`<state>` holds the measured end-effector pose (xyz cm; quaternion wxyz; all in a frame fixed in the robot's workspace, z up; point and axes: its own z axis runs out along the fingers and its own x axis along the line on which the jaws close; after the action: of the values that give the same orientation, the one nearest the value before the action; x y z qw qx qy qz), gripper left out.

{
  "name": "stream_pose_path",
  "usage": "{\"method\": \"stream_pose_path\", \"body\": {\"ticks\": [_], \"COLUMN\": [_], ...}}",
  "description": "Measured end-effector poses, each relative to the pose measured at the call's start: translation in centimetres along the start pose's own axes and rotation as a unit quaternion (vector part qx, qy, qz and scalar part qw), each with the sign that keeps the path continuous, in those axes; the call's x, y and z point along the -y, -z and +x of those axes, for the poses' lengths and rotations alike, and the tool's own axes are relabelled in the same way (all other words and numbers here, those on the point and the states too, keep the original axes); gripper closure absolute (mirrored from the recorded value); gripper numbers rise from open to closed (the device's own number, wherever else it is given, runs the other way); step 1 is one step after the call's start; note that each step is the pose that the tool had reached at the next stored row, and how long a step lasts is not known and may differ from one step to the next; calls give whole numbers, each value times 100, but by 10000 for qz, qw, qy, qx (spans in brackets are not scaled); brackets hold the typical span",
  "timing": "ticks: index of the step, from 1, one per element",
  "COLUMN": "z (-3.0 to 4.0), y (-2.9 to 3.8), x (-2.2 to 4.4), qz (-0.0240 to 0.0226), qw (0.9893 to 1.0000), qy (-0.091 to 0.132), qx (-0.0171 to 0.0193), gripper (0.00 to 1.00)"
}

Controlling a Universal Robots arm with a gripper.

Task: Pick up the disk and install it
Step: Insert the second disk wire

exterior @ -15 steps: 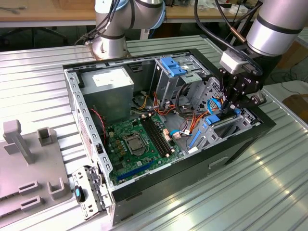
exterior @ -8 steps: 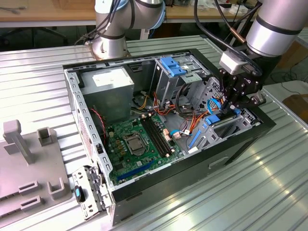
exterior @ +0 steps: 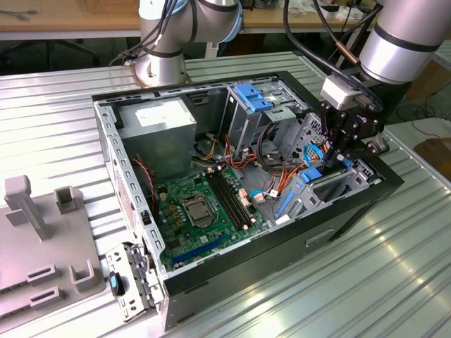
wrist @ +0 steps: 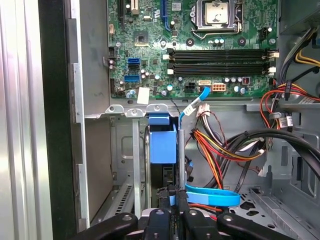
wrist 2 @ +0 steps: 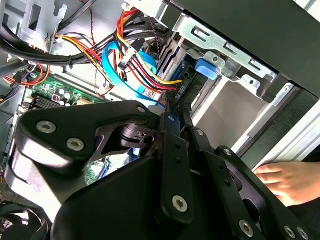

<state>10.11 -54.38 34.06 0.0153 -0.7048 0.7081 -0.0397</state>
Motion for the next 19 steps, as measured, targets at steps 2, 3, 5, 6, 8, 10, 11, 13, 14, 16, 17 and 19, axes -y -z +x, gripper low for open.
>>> {"method": "stream_pose_path", "body": {"ticks": [2,3,5,6,8,10,11,13,14,16,17,19], "z": [0,0,0,0,0,-1,-1,0,1,2,3,3], "y": [-3,-4,-4,-5,-6,-3,4,39,57,84,104,114], "x": [0,-1,0,0,-1,-1,0,1,3,5,6,7], "qz": [0,0,0,0,0,6,9,16,23,31,38,43], "qw": [10000,10000,10000,10000,10000,10000,10000,10000,10000,10000,10000,10000], "qy": [0,0,0,0,0,0,0,-1,-1,-1,-1,-2], "qx": [1,2,1,2,2,8,10,4,4,2,3,4], "gripper": [84,84,84,84,84,82,82,76,76,76,76,76]}}
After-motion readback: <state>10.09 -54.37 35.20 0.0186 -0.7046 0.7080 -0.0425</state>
